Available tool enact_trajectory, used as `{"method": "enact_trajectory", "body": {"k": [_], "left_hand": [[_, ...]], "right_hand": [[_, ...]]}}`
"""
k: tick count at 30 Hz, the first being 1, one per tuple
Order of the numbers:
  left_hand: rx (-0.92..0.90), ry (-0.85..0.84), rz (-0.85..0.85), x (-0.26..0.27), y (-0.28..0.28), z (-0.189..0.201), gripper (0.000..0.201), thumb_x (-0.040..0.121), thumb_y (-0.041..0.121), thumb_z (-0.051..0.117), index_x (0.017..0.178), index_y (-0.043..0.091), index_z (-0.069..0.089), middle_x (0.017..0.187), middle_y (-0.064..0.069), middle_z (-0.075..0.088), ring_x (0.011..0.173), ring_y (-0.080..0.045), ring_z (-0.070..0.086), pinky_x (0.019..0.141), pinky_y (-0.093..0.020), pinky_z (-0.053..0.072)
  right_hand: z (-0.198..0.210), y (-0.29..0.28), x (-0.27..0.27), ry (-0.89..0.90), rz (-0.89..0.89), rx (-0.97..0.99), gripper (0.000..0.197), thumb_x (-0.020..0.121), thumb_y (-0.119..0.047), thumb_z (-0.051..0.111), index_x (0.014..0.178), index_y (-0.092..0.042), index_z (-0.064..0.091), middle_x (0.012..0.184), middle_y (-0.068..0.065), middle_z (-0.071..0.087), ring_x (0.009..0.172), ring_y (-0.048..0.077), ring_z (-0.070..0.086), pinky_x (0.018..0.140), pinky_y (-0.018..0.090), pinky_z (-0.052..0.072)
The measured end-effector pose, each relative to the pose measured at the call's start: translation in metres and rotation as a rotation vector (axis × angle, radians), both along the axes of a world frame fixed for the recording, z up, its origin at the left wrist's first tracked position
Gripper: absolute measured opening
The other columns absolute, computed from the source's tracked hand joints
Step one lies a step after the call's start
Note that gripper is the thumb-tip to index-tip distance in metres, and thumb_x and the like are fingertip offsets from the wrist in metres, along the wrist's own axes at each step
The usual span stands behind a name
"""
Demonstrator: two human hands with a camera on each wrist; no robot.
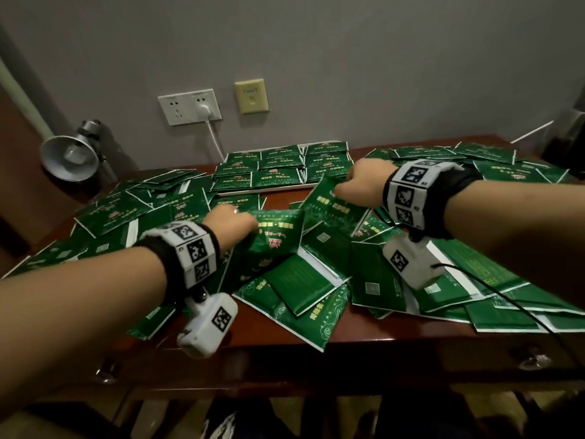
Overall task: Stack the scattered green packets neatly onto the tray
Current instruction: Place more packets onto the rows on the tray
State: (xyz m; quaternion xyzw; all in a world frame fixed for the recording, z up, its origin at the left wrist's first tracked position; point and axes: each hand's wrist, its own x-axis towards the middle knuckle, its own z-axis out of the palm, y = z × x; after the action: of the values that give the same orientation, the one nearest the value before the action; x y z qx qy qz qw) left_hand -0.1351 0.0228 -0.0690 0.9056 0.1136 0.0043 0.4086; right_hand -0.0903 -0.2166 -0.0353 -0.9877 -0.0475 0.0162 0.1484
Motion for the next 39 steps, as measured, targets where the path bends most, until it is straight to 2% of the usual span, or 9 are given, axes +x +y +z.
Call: {"method": "enact_trajectory", "body": {"k": [6,14,18,21,23,30,32,35,39], "left_hand": [[0.056,0.104,-0.015,-0.015,0.008,-0.001,0.037,0.078,0.041,0.068,0.082,0.005,0.073,0.085,-0.011,0.07,0.073,-0.027,0.064,0.072,-0.035,0.055],[0.79,0.645,-0.342,-0.032,-0.008,0.027,0.037,0.092,0.034,0.058,0.059,0.017,0.056,0.045,0.005,0.051,0.036,-0.008,0.044,0.042,-0.016,0.036],[1.227,0.221,-0.668,-0.028,-0.014,0.027,0.01,0.089,0.022,0.062,0.096,0.016,0.062,0.087,0.0,0.056,0.075,-0.013,0.054,0.064,-0.026,0.05],[1.376,-0.026,-1.071,-0.018,-0.017,0.012,0.074,0.08,0.006,0.066,0.142,0.036,0.037,0.141,-0.003,0.039,0.127,-0.023,0.04,0.097,-0.038,0.047],[1.436,-0.041,-1.173,-0.019,-0.025,0.011,0.086,0.08,0.005,0.066,0.147,0.042,0.028,0.152,-0.004,0.026,0.138,-0.024,0.025,0.106,-0.041,0.041],[1.277,-0.133,-1.215,-0.009,-0.031,0.011,0.025,0.082,0.021,0.063,0.107,0.028,0.064,0.121,0.005,0.057,0.122,-0.02,0.043,0.103,-0.036,0.038],[1.095,-0.116,-1.08,-0.006,-0.028,0.016,0.014,0.085,0.025,0.064,0.099,0.026,0.061,0.103,0.007,0.061,0.107,-0.015,0.052,0.104,-0.03,0.031],[0.806,-0.106,-0.834,-0.001,-0.02,0.022,0.013,0.091,0.022,0.061,0.096,0.025,0.049,0.094,0.006,0.057,0.092,-0.017,0.056,0.08,-0.025,0.039],[0.589,-0.102,-0.613,0.009,-0.011,0.013,0.017,0.098,0.018,0.044,0.113,0.019,0.038,0.09,-0.002,0.059,0.075,-0.018,0.056,0.065,-0.031,0.044]], "right_hand": [[-0.012,0.009,-0.01,0.123,0.058,-0.201,0.026,0.092,-0.034,0.053,0.086,-0.01,0.06,0.081,0.003,0.06,0.082,0.022,0.061,0.068,0.03,0.05],[-0.017,0.026,-0.015,0.16,0.135,-0.244,0.034,0.094,-0.023,0.049,0.122,-0.007,0.06,0.115,0.008,0.062,0.106,0.025,0.06,0.087,0.032,0.051],[-0.019,0.032,-0.019,0.161,0.173,-0.277,0.039,0.095,-0.017,0.048,0.133,-0.007,0.052,0.128,0.01,0.057,0.114,0.026,0.057,0.088,0.031,0.049],[-0.02,0.032,-0.023,0.149,0.204,-0.331,0.04,0.095,-0.015,0.046,0.134,-0.008,0.051,0.127,0.01,0.058,0.112,0.026,0.058,0.079,0.029,0.048],[-0.022,0.032,-0.024,0.138,0.219,-0.357,0.041,0.095,-0.014,0.047,0.135,-0.008,0.049,0.126,0.01,0.058,0.11,0.026,0.059,0.076,0.028,0.047],[-0.031,0.029,-0.021,0.084,0.196,-0.262,0.042,0.091,-0.01,0.054,0.129,-0.005,0.038,0.097,0.011,0.061,0.081,0.026,0.06,0.06,0.034,0.046],[-0.031,0.027,-0.02,0.056,0.198,-0.23,0.045,0.088,-0.014,0.06,0.124,-0.007,0.034,0.091,0.009,0.059,0.076,0.025,0.061,0.061,0.035,0.051],[-0.034,0.026,-0.022,0.102,0.226,-0.199,0.068,0.077,-0.044,0.072,0.121,-0.014,0.03,0.099,0.005,0.057,0.084,0.023,0.061,0.074,0.04,0.056],[-0.044,0.032,-0.025,0.173,0.27,-0.233,0.081,0.072,-0.05,0.077,0.127,-0.015,0.03,0.116,0.007,0.053,0.093,0.024,0.058,0.079,0.039,0.053]]}}
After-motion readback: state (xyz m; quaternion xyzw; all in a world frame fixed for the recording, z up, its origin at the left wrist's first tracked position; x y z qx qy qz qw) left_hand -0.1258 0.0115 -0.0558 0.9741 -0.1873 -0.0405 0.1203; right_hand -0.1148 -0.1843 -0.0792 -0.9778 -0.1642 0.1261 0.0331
